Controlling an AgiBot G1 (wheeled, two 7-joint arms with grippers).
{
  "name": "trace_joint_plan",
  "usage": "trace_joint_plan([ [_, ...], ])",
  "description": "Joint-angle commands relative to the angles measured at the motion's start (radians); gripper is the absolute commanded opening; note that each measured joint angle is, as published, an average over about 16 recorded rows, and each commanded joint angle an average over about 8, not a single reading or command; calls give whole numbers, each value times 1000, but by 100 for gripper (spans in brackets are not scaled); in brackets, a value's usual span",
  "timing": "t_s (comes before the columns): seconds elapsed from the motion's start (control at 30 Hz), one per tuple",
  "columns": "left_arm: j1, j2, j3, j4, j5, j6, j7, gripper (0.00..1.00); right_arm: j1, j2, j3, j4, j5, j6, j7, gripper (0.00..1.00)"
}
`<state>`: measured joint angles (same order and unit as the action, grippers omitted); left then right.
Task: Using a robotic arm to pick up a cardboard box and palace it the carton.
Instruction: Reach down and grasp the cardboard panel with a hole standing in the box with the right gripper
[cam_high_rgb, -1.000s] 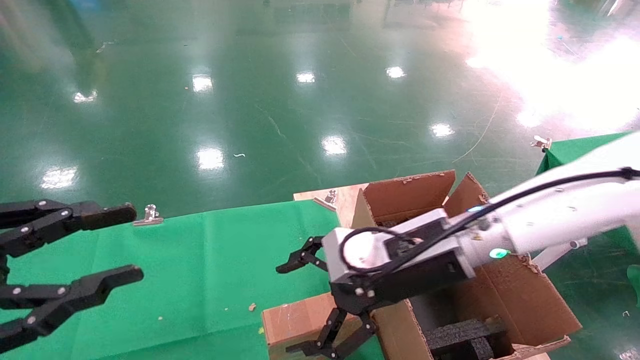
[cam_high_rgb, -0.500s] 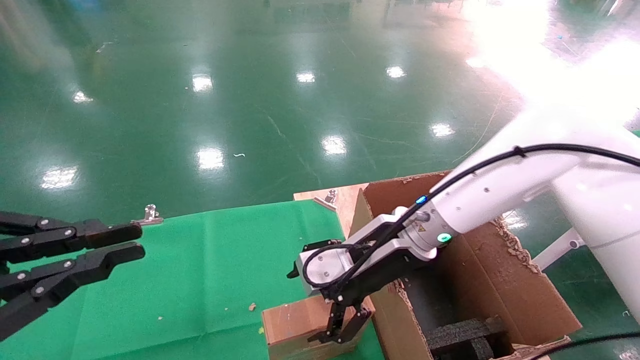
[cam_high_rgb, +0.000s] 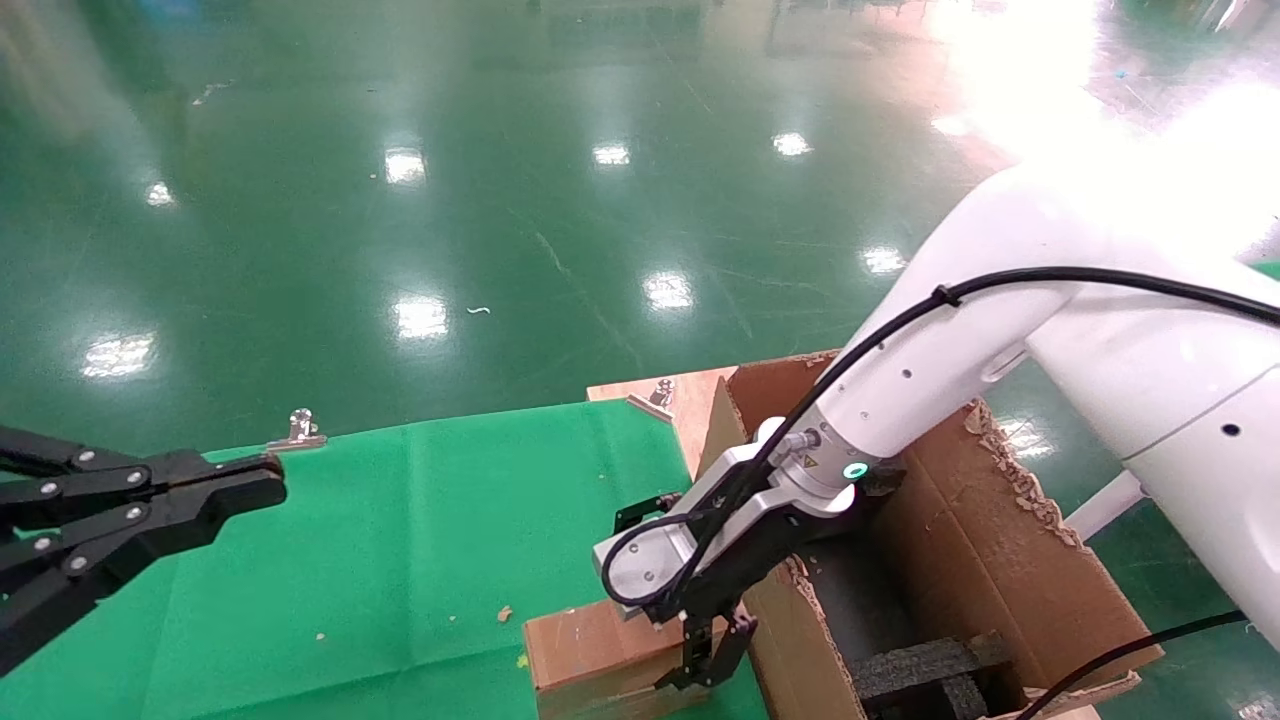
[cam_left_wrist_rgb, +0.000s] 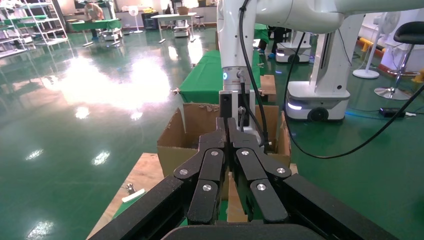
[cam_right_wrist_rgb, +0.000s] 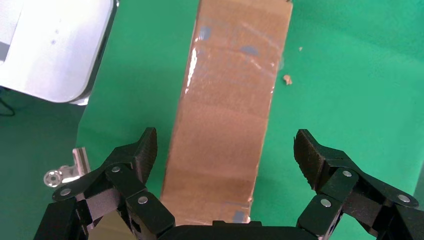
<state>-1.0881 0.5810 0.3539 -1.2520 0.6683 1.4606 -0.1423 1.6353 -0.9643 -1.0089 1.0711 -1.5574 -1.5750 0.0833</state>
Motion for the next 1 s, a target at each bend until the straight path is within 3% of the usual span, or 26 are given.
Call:
trace_joint_plan([
  [0.03, 0, 0, 0, 0, 0, 0, 0, 100, 11, -9, -22, -9, -4, 3, -11, 92],
  [0.27, 0, 0, 0, 0, 0, 0, 0, 100, 15, -13, -29, -15, -2, 4, -14, 5],
  [0.3, 0, 0, 0, 0, 0, 0, 0, 100, 14, -12, -28, -14, -2, 4, -14, 0],
  [1.0, 0, 0, 0, 0, 0, 0, 0, 100, 7, -6, -15, -5, -1, 3, -11, 0],
])
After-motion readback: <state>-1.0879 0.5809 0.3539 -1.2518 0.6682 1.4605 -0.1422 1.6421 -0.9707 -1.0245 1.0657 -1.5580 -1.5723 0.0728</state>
